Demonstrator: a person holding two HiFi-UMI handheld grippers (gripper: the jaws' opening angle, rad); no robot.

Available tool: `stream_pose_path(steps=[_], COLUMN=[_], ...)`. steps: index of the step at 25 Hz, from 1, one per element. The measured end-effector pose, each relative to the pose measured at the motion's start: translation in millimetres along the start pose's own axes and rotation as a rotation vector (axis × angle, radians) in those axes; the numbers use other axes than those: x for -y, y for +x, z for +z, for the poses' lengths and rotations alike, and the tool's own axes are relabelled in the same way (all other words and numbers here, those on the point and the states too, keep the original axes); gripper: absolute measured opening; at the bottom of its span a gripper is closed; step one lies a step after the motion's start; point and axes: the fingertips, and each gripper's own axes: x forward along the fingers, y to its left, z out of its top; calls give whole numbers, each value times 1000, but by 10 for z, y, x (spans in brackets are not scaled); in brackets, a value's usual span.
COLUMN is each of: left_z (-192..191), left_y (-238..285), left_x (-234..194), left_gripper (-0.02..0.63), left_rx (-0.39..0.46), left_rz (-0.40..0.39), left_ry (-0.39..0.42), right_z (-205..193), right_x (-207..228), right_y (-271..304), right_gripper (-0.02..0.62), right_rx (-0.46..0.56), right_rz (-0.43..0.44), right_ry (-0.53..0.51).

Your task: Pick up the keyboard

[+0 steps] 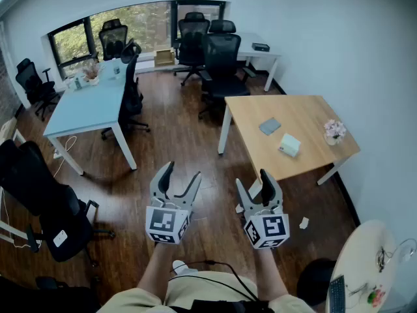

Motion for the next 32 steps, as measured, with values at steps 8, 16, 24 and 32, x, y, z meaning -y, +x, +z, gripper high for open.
stream_pose_path(steps=[8,16,24,32], left_z=[42,-24,-125,-271], left_y=[778,1016,867,184], left_x=[2483,4614,6967,8916], left_gripper=[296,296,296,297], left_rx=[-16,-29,-55,-69], left_rz=[-291,-543,-950,-1359], left_ry=[-5,10,26,10], right_z=[-17,-72,-184,-322], right_x=[2026,3319,4222,4244], right_y=[-1578,-3249,-5362,-7525], right_gripper=[313,304,304,304], right_rx=[-16,-2,-7,-8], right_rz=[-251,-466,-836,-1287], right_ry=[57,45,86,117])
